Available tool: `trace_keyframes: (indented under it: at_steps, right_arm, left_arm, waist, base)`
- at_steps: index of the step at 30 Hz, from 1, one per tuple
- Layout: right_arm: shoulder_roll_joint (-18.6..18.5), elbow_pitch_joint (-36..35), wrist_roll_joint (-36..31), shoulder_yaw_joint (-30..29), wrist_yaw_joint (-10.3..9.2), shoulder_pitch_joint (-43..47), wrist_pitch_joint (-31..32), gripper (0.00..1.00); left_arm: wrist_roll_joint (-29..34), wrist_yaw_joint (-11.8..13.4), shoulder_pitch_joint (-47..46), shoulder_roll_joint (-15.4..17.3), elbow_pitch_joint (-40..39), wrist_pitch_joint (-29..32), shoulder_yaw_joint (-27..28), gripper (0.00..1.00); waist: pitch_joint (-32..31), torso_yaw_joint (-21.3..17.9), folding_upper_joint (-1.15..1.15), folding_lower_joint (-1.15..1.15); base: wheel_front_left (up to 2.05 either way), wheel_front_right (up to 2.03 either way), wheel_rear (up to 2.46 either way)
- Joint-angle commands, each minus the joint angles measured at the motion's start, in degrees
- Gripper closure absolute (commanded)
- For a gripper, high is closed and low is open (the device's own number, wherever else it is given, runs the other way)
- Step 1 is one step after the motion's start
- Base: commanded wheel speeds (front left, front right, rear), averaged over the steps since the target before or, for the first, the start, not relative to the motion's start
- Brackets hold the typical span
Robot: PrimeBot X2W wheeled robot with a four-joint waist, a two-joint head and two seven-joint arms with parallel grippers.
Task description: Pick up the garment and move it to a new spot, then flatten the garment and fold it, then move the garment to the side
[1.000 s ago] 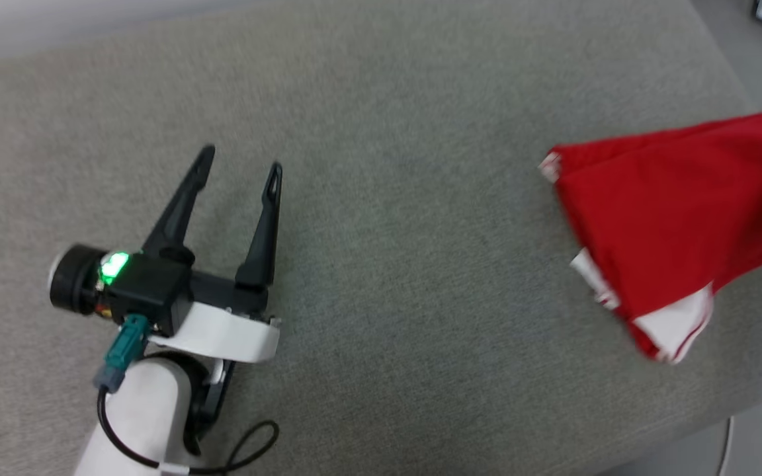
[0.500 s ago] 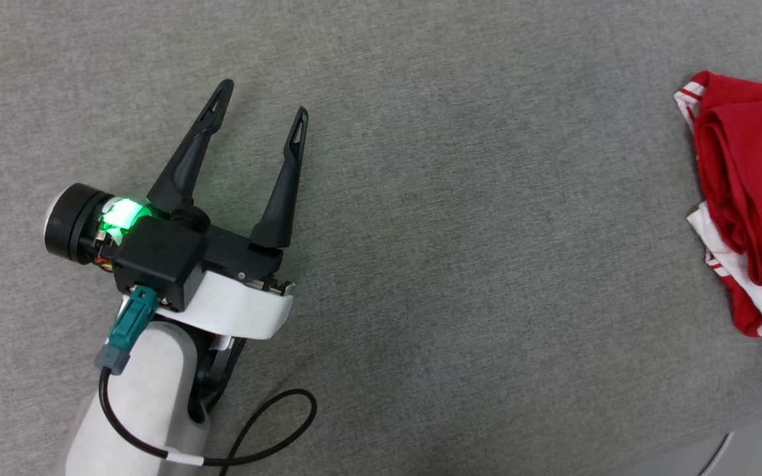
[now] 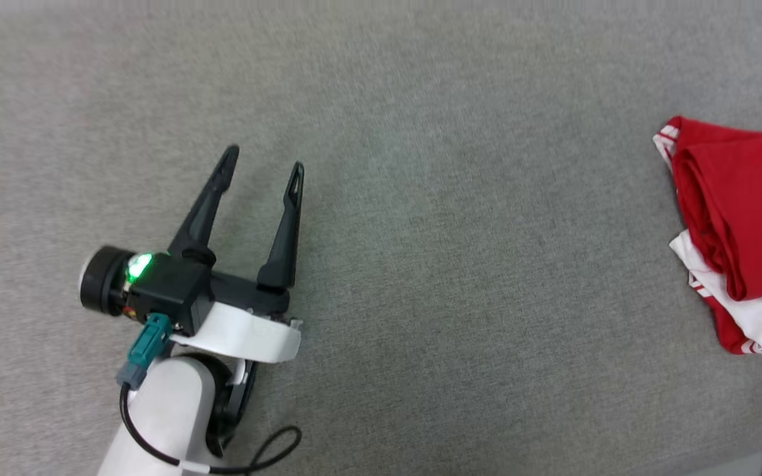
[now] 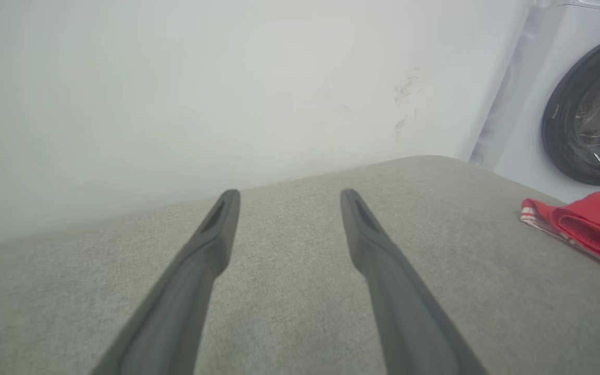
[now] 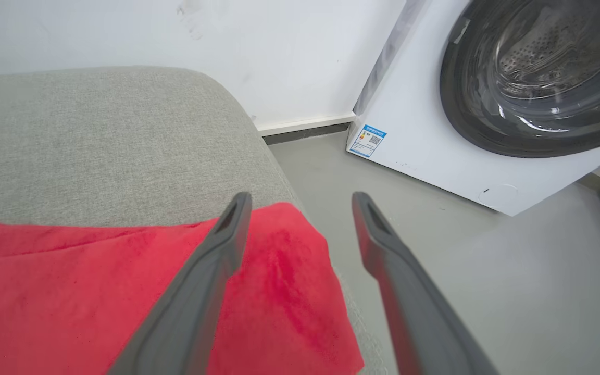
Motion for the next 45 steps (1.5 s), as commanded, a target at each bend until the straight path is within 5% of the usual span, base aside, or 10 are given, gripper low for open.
trace_keyframes:
  at_steps: [1, 8, 24, 45]
  right_arm:
    - [0.90, -1.03, 0.58, 0.34, -0.07, 2.40, -1.74, 0.00]
    - [4.91, -8.24, 2.85, 2.65, -0.07, 11.30, -4.09, 0.00]
    - [15.01, -34.61, 5.50, 8.96, -0.07, 32.29, 2.11, 0.00]
    - [22.59, -58.93, 3.71, 10.55, -0.06, 52.48, 10.08, 0.00]
  left_arm:
    - [-0.67, 0.52, 1.86, -0.52, 0.93, -0.57, 0.30, 0.00]
    - [-3.35, 1.74, 7.15, -2.23, 4.41, -1.62, 1.50, 0.00]
    - [-5.75, 1.96, 15.49, -3.04, 9.05, -2.04, 4.62, 0.00]
    - [-4.82, 0.36, 21.18, -2.66, 11.99, -1.96, 7.76, 0.00]
  waist:
    - [-4.26, 1.84, 0.00, 0.00]
    - [-11.64, 5.15, 0.00, 0.00]
    - [-21.99, 12.35, 0.00, 0.00]
    - [-28.63, 15.12, 0.00, 0.00]
  base:
    - [0.00, 0.00, 0.00]
    - [0.00, 0.00, 0.00]
    - [0.00, 0.00, 0.00]
    - [0.00, 0.00, 0.00]
